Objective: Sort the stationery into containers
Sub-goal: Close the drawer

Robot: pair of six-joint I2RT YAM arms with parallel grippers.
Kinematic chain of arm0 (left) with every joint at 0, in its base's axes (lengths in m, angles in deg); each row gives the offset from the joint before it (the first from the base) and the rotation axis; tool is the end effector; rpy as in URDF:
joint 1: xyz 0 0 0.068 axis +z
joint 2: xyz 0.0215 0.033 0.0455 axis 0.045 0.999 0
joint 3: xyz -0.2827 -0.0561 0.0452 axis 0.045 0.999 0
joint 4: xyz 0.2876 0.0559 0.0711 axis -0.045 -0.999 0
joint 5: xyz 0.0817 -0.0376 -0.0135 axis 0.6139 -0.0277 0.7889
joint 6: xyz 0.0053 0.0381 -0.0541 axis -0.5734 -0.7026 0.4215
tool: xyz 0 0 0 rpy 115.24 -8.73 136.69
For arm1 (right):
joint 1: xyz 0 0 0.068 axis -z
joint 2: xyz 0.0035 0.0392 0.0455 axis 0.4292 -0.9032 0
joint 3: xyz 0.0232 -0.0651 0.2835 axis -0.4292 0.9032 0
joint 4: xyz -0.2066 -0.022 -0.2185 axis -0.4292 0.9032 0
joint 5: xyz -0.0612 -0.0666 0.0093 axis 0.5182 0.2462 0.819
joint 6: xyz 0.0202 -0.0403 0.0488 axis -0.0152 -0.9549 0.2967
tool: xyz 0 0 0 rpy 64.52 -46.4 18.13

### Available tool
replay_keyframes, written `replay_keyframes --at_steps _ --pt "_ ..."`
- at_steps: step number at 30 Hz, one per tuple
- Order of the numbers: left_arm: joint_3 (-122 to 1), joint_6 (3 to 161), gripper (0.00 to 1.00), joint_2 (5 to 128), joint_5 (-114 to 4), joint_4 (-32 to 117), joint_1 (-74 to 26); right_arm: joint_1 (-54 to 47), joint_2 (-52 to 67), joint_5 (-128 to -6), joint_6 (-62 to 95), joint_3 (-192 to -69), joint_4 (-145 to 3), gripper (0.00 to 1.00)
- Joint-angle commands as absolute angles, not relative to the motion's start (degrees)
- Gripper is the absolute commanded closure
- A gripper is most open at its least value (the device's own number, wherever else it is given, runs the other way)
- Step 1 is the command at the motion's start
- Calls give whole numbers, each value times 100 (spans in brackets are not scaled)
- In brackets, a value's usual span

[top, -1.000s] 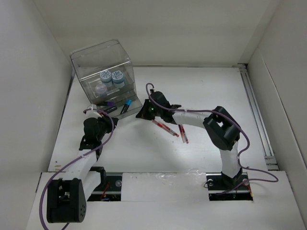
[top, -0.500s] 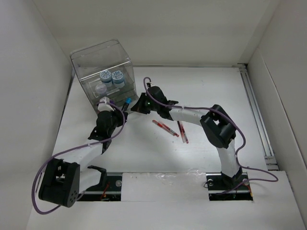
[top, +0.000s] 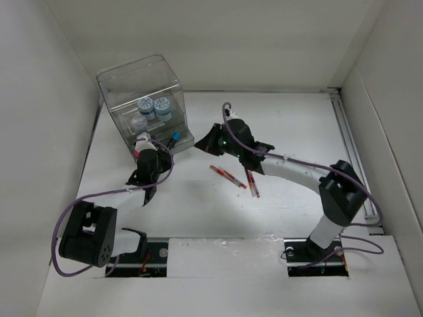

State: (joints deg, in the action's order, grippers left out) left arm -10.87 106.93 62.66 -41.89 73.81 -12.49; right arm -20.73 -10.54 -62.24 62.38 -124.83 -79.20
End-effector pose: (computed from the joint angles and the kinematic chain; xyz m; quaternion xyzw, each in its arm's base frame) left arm 0.2766 -0.0698 0.1685 -0.1754 0.7783 -0.2334 0.5559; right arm 0.3182 0.3357 0.2582 0.0302 0.8260 0.4428 0.3475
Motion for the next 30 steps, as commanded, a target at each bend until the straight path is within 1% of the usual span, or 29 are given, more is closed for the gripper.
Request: replay_keyframes --at_steps 1,7,18,24,30 --pt "-1401 10639 100 6229 -3861 7784 -1254 -2046 -405 -5992 6107 -12182 -8081 100" --pt "-1918 10481 100 6404 -3597 7626 -1254 -2046 306 -5482 5992 -11611 -7661 100" --pt "-2630 10376 100 7414 -3386 7696 -1148 -1993 1019 -5253 5764 -11100 -7229 100" --pt "-2737 10376 100 7775 -3439 7811 -1025 -1801 1239 -5261 5764 -10828 -7176 100" --pt "-2798 10428 100 8038 -3211 8022 -1025 -1800 1239 -5315 5764 -10714 -7229 100"
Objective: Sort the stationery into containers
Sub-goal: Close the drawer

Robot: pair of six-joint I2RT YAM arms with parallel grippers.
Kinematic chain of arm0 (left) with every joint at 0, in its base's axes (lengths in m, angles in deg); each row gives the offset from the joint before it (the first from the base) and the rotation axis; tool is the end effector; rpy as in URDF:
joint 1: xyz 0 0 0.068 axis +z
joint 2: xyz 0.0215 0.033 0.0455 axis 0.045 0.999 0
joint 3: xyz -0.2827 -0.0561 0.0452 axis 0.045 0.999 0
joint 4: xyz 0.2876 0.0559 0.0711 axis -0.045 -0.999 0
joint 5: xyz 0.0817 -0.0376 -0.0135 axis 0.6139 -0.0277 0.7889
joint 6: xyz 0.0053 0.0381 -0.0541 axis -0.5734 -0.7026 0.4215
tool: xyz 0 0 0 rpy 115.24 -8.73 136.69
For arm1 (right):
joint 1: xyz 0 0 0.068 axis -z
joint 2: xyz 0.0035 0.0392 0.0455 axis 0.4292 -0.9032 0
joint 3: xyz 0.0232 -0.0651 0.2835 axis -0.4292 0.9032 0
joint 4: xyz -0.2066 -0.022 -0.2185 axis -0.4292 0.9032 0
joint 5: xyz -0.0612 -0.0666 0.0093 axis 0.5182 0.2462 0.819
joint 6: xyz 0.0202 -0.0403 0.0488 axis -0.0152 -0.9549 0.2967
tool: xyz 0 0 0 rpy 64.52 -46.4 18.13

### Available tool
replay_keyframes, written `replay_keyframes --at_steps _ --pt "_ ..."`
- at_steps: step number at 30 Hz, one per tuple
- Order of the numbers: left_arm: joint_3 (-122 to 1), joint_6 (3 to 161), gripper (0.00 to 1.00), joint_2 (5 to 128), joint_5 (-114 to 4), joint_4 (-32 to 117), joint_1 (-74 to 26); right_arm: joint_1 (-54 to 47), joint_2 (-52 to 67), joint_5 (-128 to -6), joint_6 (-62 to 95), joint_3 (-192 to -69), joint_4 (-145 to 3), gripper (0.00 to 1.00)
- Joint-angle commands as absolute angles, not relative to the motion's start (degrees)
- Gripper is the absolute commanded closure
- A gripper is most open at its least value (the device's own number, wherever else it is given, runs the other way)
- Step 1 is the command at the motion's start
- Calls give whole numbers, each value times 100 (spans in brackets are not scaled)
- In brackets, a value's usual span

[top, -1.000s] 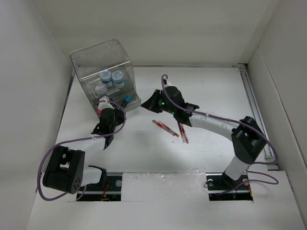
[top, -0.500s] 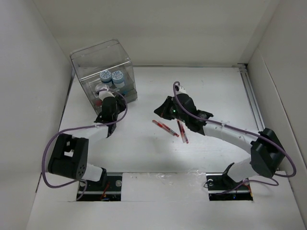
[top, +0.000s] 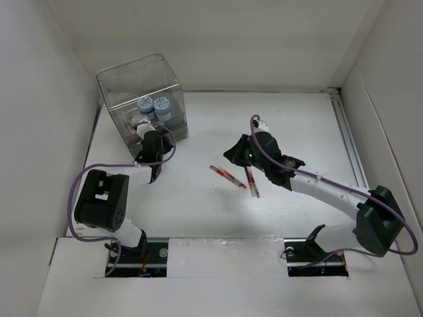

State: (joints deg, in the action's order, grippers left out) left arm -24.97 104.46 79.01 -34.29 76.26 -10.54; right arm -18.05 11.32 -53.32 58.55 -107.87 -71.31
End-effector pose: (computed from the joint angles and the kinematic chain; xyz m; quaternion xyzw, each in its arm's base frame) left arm 0.3498 -0.0698 0.1742 -0.2102 0.7668 -0.1630 0.5842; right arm 0.2639 0.2432 0.2731 0.0653 0.8380 0.3613 0.4036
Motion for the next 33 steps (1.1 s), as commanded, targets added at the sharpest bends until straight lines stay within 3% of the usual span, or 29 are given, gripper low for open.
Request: replay_keyframes --at_steps 1,21,33 --pt "-2850 10507 100 8039 -3149 8022 -1025 -1800 1239 -5315 5764 -10713 -7289 100" --pt "-2447 10701 100 7574 -2726 8988 -1025 -1747 1187 -5368 5764 -10607 -7396 100" --pt "-683 11561 71 6211 -3253 9349 -1271 -1747 1239 -5526 5764 -10607 -7396 100"
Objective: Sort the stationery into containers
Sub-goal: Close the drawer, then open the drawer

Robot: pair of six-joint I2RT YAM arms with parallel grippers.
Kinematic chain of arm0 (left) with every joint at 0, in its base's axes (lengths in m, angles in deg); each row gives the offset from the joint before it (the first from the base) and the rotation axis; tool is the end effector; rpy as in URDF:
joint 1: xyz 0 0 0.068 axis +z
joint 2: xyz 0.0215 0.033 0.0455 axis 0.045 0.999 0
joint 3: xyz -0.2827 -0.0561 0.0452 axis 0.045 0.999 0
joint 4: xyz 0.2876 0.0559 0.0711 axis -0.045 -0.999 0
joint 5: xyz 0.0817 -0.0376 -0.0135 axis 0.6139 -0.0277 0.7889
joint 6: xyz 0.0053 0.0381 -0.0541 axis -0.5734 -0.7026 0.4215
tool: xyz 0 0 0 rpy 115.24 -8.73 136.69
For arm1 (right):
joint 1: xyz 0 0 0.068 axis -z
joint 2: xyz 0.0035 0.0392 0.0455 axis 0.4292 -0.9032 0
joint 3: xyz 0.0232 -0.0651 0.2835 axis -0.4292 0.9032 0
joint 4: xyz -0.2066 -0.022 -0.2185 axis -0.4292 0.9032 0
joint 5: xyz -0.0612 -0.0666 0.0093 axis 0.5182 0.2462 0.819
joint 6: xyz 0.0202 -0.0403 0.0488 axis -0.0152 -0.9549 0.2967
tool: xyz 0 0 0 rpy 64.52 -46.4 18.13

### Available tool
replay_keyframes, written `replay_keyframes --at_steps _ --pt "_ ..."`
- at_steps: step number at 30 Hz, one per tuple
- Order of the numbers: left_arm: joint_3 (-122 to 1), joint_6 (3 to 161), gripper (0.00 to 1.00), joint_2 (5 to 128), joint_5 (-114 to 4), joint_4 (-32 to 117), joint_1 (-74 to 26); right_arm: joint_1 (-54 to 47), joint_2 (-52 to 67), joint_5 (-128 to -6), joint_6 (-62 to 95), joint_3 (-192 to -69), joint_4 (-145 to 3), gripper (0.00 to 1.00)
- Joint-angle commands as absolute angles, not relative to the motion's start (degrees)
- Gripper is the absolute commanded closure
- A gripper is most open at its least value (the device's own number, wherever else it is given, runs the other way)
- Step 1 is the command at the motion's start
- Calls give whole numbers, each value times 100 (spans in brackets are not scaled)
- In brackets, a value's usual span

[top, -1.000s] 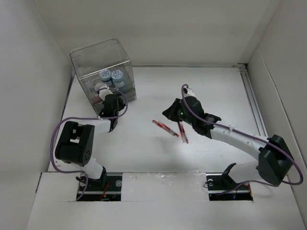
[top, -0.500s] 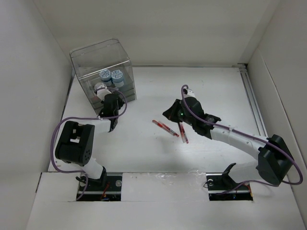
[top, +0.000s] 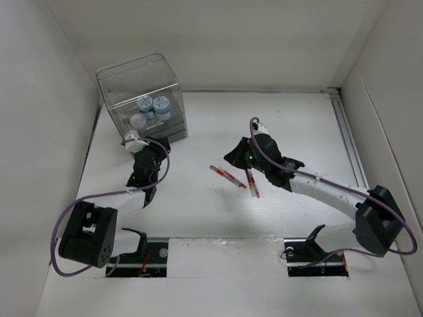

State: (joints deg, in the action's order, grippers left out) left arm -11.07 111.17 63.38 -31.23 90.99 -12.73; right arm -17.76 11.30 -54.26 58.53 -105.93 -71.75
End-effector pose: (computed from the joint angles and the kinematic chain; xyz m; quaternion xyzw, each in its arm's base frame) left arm 0.2835 -0.0630 0.2038 -0.2485 0.6571 -0.2500 0.6663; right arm 0.2619 0.2400 0.2603 0.0627 0.8455 0.3569 0.3922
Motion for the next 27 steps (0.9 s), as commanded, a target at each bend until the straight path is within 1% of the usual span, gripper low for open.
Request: replay_keyframes --at_steps 1,3,8,11,12,13,15,16,18,21,23,27 --pt "-584 11710 68 6141 -3254 9427 -1271 -1747 1239 -5526 5764 -10607 -7396 100" --pt "-435 11869 64 6141 -3254 9480 -1184 -1747 1239 -5526 5764 -10607 -7396 100" --pt "-276 12317 64 6386 -3728 9779 -718 -1747 1239 -5526 5764 -10607 -7396 99" --pt "-215 12642 60 6658 -3781 10262 -718 -1747 1239 -5526 5764 -10607 -7396 99" --pt "-145 12739 55 6807 -3781 10559 -718 -1747 1239 -5526 5764 -10607 -7396 99" --pt "-144 12844 52 6896 -3781 10710 -665 -1747 1239 -5526 5764 -10607 -7396 99" --pt "-91 13152 50 7098 -3781 10947 -578 -1747 1187 -5526 5764 -10607 -7396 98" --pt "-91 13249 49 7334 -3964 11183 -481 -1747 1187 -5578 5764 -10607 -7396 98" --pt "-91 13529 49 7590 -4035 11474 -411 -1747 1187 -5578 5764 -10607 -7396 98" --pt "-91 13741 59 8091 -4159 11975 -208 -1747 1187 -5578 5764 -10607 -7396 98" --pt "-143 13864 60 8485 -4439 12535 -103 -1747 1187 -5578 5764 -10607 -7396 98" --pt "-144 13997 60 9066 -4546 13285 -50 -1747 1134 -5631 5764 -10607 -7396 98"
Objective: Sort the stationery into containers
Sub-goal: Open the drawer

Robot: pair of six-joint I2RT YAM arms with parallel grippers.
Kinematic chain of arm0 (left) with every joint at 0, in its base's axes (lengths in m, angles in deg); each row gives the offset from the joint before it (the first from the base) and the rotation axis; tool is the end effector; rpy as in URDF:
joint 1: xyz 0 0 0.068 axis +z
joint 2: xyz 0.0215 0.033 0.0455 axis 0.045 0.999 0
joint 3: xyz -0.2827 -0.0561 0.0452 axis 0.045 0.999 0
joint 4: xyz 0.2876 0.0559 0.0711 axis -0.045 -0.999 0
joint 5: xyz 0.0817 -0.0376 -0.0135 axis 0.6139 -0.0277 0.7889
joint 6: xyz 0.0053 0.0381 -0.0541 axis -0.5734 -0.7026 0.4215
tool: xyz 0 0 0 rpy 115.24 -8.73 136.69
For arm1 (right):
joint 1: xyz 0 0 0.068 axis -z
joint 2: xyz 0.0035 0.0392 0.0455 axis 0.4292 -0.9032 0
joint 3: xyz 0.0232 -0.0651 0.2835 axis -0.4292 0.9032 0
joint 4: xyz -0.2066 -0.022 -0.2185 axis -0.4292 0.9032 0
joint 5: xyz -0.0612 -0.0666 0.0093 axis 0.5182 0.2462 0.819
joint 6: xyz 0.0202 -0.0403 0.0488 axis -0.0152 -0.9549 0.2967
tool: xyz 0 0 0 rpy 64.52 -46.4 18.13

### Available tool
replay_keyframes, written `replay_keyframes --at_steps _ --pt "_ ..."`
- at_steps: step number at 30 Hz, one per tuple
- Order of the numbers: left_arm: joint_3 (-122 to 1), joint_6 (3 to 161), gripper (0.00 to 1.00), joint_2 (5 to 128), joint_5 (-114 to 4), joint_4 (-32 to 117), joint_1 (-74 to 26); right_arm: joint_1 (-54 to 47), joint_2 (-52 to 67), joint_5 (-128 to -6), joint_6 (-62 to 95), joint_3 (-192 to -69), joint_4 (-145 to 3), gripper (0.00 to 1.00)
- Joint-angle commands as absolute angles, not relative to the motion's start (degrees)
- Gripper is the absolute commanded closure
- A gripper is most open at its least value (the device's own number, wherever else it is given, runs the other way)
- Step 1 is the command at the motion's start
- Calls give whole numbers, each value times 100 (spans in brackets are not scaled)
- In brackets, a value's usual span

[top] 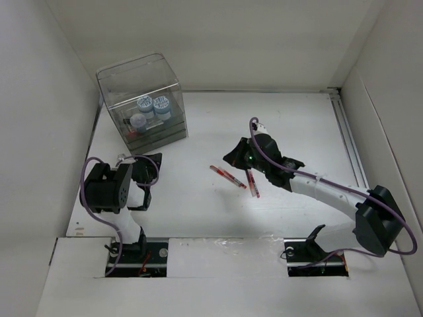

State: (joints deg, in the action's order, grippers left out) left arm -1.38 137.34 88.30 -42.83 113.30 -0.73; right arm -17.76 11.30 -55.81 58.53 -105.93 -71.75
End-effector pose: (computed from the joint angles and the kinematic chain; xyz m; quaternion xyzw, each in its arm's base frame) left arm 0.2669 -0.0118 0.0888 -0.4280 0.6455 -0.3438 0.5311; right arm 0.2610 0.2411 0.2602 0.0556 0.8462 0.3651 0.3842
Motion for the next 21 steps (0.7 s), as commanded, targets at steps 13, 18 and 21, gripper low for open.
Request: replay_keyframes --at_steps 13,18,21 --pt "-30 14287 63 10025 -4669 15027 65 -1747 1028 -5737 5711 -10607 -7396 98" --pt "-30 14287 60 9894 -4555 14974 170 -1747 1028 -5737 5711 -10607 -7396 98" --pt "-82 14287 60 9841 -4555 15061 170 -1747 976 -5789 5711 -10660 -7396 98"
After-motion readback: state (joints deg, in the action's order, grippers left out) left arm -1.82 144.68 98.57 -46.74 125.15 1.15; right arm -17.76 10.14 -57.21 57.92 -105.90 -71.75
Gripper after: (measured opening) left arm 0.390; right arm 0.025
